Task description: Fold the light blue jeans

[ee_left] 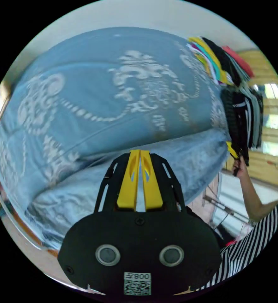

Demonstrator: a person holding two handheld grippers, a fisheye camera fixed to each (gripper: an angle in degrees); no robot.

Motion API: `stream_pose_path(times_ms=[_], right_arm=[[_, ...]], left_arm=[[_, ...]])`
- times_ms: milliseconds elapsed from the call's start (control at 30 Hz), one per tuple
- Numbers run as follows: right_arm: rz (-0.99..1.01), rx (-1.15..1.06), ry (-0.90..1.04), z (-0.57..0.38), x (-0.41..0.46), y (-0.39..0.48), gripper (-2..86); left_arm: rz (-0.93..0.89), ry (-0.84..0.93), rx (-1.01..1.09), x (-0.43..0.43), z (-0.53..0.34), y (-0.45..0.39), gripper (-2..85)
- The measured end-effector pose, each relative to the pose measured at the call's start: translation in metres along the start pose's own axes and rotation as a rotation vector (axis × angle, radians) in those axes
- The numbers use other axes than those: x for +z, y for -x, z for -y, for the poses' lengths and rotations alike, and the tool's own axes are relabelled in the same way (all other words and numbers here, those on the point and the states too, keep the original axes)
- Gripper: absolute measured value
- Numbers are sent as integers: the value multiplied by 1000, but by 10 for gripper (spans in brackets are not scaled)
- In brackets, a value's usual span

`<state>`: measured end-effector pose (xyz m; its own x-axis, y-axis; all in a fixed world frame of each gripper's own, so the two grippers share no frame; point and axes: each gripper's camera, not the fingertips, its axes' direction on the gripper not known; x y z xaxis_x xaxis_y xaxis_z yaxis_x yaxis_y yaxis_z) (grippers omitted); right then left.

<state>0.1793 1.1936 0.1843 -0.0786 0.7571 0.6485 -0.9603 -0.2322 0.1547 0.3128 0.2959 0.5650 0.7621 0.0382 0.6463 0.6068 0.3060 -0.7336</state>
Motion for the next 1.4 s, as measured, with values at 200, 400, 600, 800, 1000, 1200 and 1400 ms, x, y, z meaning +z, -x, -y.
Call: stream_pose_path(times_ms=[200,400,600,800,1000,1200,1400], right_arm=[[-191,-163,83,-6,41,121,64],[-67,-664,602,1,279,309,80],[-29,-920,871,-41,486,430,75],[-201,-1024,1125,-103,584,464,46],[-220,-969,1174,-116,613,500,24],[-188,-1029,902,-86,619,588,38],[-286,-1070,981,-102,682,627,44]], left_arm=[[134,2,-111,-35,-50,134,15],[69,33,-73,-35,-76,224,23],[68,75,31,-37,-107,297,20],[-34,-43,-26,-65,-158,382,17],[-246,-122,-200,-58,-212,477,14],[-274,-290,-250,-82,-281,538,7],[-219,-300,-243,-94,-358,570,3]])
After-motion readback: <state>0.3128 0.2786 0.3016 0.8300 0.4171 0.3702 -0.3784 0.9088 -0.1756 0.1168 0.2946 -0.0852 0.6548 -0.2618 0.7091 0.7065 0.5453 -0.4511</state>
